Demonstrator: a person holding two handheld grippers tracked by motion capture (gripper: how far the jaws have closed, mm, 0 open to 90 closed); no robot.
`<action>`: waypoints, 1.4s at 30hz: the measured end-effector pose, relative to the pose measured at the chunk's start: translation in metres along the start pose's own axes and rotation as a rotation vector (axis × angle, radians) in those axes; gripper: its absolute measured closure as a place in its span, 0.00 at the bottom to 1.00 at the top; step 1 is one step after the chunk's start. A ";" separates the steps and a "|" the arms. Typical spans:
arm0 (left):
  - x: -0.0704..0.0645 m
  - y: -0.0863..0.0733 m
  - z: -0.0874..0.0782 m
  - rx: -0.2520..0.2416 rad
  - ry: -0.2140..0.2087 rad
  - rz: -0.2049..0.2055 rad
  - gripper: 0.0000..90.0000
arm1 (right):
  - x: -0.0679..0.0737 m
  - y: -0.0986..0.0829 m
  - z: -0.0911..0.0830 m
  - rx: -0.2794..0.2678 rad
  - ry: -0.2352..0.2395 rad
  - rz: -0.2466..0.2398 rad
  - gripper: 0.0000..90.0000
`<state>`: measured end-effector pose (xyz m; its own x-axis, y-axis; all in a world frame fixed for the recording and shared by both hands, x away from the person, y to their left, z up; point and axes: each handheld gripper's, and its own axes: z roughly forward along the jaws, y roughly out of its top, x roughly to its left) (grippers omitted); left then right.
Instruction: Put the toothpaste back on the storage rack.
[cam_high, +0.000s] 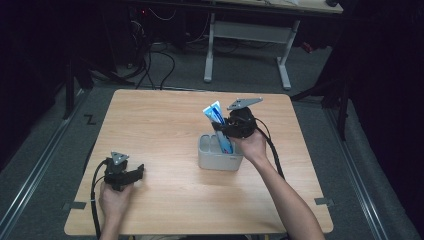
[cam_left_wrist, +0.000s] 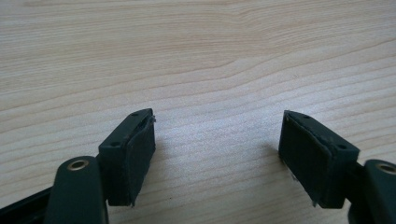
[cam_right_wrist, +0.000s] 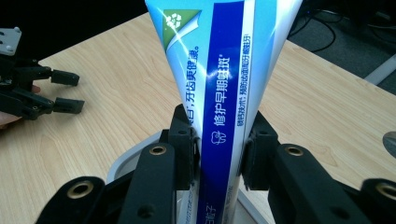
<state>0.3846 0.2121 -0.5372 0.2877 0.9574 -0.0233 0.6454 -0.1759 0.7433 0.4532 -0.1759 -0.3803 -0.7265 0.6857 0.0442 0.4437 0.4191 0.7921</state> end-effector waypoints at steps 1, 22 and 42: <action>0.000 0.000 0.000 0.001 -0.002 0.000 0.31 | 0.000 -0.001 0.000 0.008 -0.003 0.003 0.77; 0.000 0.000 0.000 0.000 0.001 0.001 0.31 | -0.001 -0.017 -0.002 0.024 -0.009 -0.008 0.77; 0.000 0.000 0.000 0.001 -0.001 0.000 0.31 | -0.001 -0.030 -0.001 0.041 -0.015 0.000 0.76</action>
<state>0.3846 0.2121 -0.5371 0.2882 0.9573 -0.0235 0.6463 -0.1764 0.7424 0.4403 -0.1894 -0.4032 -0.7187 0.6944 0.0353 0.4654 0.4428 0.7664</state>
